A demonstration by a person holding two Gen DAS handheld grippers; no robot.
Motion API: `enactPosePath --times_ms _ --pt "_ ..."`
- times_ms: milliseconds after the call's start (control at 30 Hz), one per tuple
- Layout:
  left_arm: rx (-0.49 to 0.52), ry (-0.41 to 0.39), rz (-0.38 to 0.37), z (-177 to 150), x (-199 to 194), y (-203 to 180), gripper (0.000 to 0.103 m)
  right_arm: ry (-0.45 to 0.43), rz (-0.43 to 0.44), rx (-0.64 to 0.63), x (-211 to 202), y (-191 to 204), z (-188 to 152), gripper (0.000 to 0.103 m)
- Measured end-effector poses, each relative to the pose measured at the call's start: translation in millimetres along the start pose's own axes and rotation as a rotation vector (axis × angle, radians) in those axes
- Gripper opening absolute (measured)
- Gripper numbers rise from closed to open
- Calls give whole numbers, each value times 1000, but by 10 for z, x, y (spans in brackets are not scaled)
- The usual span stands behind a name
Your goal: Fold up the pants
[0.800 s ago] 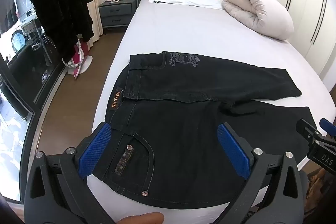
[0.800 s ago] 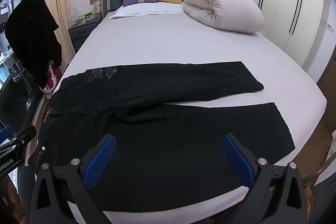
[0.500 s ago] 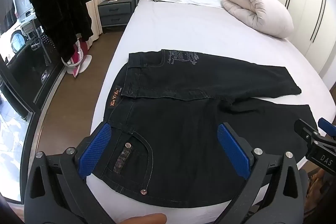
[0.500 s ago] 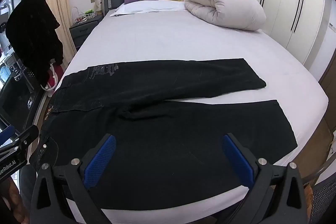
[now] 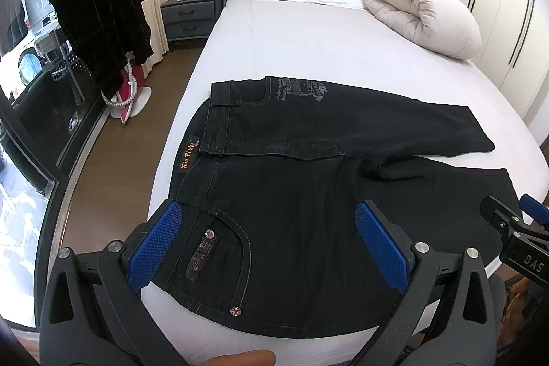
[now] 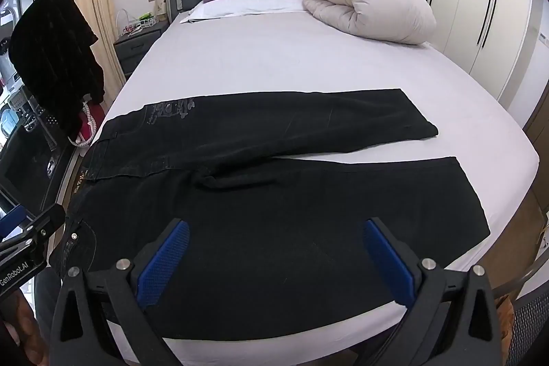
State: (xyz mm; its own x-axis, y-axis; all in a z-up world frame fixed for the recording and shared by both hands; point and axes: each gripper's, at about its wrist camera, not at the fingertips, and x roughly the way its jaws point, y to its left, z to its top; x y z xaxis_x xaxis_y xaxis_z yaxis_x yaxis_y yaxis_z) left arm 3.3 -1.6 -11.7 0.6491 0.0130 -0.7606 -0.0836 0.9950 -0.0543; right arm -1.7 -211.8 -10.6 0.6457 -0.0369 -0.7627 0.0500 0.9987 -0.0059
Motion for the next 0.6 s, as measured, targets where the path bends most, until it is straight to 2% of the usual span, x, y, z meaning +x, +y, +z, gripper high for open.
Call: enactPosePath --times_ms 600 --pt "6 17 8 -28 80 5 103 23 -22 -9 29 26 -24 103"
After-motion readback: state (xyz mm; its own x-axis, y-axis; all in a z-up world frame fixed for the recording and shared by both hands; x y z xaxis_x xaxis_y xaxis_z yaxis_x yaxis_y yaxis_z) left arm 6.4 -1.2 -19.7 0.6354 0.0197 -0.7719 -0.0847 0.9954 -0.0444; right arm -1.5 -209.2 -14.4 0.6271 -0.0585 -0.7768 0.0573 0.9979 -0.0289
